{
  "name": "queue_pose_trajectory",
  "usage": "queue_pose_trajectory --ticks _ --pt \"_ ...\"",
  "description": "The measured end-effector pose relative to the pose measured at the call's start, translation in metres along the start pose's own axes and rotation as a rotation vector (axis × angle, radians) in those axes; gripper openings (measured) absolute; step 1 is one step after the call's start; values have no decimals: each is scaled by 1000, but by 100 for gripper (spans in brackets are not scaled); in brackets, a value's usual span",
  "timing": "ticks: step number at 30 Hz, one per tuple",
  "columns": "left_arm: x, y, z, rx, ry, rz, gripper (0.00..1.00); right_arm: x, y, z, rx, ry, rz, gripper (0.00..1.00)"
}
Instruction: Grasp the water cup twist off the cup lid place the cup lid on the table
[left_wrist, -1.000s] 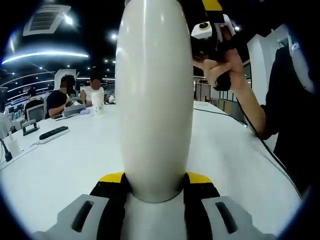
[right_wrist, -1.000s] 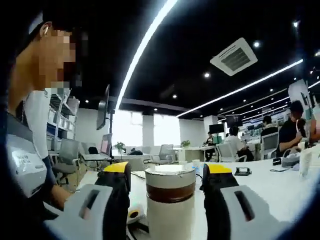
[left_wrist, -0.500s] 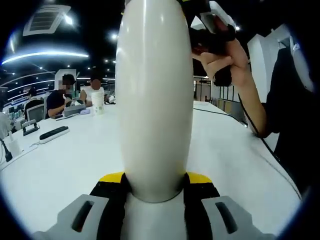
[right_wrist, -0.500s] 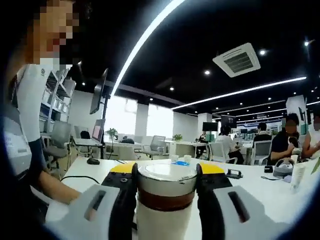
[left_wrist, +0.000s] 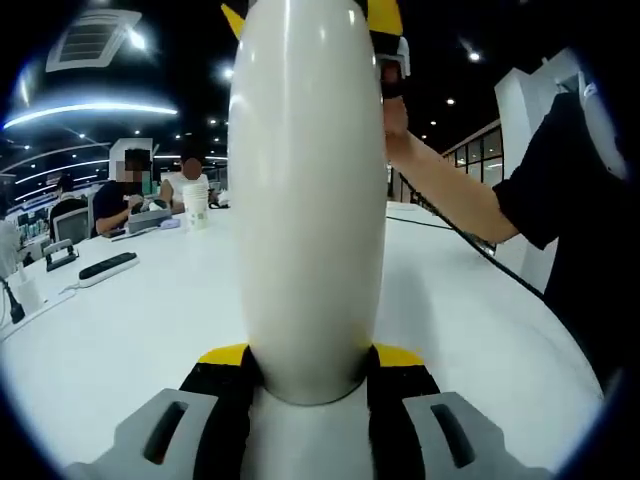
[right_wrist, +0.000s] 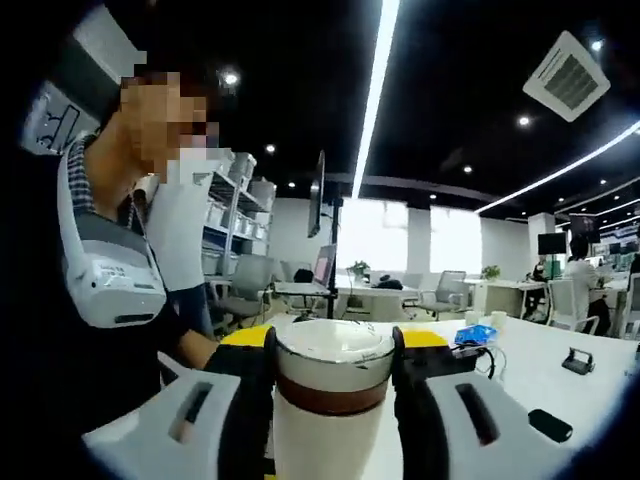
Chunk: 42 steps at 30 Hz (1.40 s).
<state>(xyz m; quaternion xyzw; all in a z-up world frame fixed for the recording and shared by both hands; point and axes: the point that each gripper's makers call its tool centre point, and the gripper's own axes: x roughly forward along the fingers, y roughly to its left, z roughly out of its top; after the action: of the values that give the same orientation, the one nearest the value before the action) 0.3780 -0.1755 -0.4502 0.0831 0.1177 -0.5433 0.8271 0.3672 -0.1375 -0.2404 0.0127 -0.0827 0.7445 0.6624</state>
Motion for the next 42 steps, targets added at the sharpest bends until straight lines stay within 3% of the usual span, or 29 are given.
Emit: queue_pose_trajectory --ticks 4,8,11,14,17,20,23,26,29,34,36,40,42 --pt "0 1 0 0 0 -1 46 1 1 -1 19 -5 62 49" --pt "0 1 -1 0 0 -1 46 -2 -2 -1 62 -18 9 49" --pt "0 2 -1 0 -1 -3 46 -6 -11 -6 56 -4 -125 61" --pt "0 1 -1 1 -1 -4 46 -11 -11 -5 71 -34 -246 68" --pt "0 1 -1 1 -1 -4 46 -14 -4 -3 68 -58 -349 68" --pt "1 1 0 1 -1 -3 46 -18 -1 1 -35 -21 -491 68" --pt "0 2 0 1 -1 -2 46 -19 3 8 -53 -40 -567 67" --pt "0 2 0 1 0 -1 46 -21 2 23 -84 -88 -646 60" --pt "0 1 0 2 0 -1 46 -17 0 24 -73 -90 -671 57" --pt "0 1 0 2 0 0 46 -13 -11 11 -72 -28 -711 55" --pt "0 1 0 2 0 0 46 -16 -14 5 -56 -4 -718 47" --pt "0 1 0 1 0 1 46 -16 -13 7 -50 -5 -687 47" --pt "0 1 0 1 0 1 46 -13 -10 7 -67 2 -636 46"
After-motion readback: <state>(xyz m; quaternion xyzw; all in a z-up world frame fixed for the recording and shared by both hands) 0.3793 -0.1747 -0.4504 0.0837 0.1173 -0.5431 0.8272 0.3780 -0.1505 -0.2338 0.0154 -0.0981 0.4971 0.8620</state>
